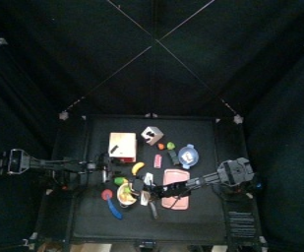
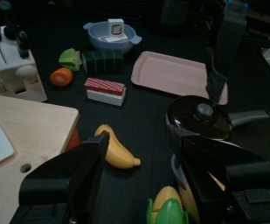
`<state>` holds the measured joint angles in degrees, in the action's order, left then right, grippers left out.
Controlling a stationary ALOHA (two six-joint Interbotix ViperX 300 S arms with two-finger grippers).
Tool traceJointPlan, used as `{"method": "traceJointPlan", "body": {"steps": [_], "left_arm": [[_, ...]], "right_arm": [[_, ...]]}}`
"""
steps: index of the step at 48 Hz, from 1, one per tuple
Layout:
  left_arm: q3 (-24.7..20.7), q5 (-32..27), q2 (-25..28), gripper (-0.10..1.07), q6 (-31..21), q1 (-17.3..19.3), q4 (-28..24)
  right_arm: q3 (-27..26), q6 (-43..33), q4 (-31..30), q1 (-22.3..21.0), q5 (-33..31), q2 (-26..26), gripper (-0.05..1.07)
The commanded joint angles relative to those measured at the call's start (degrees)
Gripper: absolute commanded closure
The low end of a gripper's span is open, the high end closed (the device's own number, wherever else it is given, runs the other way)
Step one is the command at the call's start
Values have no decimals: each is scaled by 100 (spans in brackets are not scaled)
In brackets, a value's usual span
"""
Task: Grab green sushi roll
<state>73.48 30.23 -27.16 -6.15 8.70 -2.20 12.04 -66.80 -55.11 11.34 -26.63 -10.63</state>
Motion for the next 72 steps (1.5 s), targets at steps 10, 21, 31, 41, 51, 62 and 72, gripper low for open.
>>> {"method": "traceJointPlan", "body": {"steps": [10, 21, 31, 41, 51, 62, 72], "left_arm": [[-53, 26, 0, 6, -9, -9, 0], [-44, 18, 0, 6, -9, -9, 0], [-35, 18, 0, 6, -9, -9, 0], [-26, 26, 0, 6, 0, -9, 0], [-26, 26, 0, 6, 0, -9, 0], [-26, 18, 0, 6, 0, -9, 0], [-26, -18, 0, 6, 0, -9, 0]], "right_arm": [[114, -105, 580, -141, -536, 659, 4], [431, -1002, 510, -325, -606, 870, 4], [896, -1828, 158, -519, -668, 1248, 4], [1494, -2065, 229, -861, -1020, 1740, 4], [1863, -1995, 721, -1459, -1125, 1819, 4], [2109, -1573, 1081, -1986, -1143, 1775, 3], [1986, -562, 1863, -2355, -1169, 1538, 3]]}}
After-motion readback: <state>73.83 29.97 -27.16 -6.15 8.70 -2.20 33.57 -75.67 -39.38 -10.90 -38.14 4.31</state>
